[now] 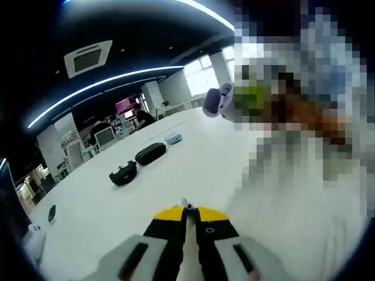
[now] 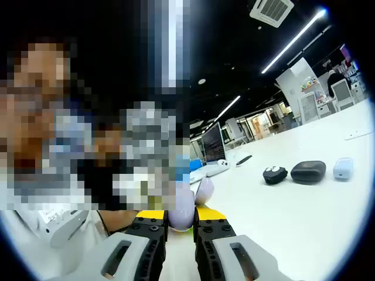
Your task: Pick up the earbuds from the table and place the earbuds into the earbud case
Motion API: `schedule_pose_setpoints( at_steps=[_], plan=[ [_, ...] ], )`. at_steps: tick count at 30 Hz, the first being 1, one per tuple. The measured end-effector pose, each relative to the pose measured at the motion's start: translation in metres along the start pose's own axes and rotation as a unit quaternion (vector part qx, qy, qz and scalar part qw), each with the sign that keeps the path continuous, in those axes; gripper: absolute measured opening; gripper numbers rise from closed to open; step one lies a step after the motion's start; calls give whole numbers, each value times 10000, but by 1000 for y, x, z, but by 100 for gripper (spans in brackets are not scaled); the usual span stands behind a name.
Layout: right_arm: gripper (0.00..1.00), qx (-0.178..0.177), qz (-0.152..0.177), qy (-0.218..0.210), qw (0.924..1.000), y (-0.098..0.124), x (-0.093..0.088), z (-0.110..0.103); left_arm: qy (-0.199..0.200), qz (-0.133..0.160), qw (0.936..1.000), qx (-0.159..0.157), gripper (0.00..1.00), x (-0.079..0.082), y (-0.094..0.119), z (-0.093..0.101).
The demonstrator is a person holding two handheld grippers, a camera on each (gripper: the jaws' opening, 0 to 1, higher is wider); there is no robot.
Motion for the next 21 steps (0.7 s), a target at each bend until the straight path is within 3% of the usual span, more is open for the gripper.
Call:
schedule_pose_setpoints(
  at_steps=[4,8,13,17,21],
  plan=[
    [16,-28,-11,1,10000,0,-2,-1,23,51,10000,-65,8,5,1,-1],
    [16,-55,-105,-9,9999,-2,-7,-1,376,214,9989,-177,8,19,6,-7],
    [16,-74,-342,78,9994,0,-12,2,534,230,9966,-586,8,42,15,-12],
    [16,-99,-481,205,9986,-1,-17,3,315,45,9945,-994,8,61,23,-17],
    [16,-175,-710,455,9963,0,-23,5,-104,-312,9868,-1583,8,83,28,-14]
  ],
)
Point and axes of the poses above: the point that each gripper's makers call its tool centre point, and the gripper's own axes: y roughly backward along the fingers, z roughly to its right, x roughly out of its top, the point moved 4 cm from there along y, roughly backward along the fingers, and after that the axes turned 14 degrees about z, right-handed, at the moved point
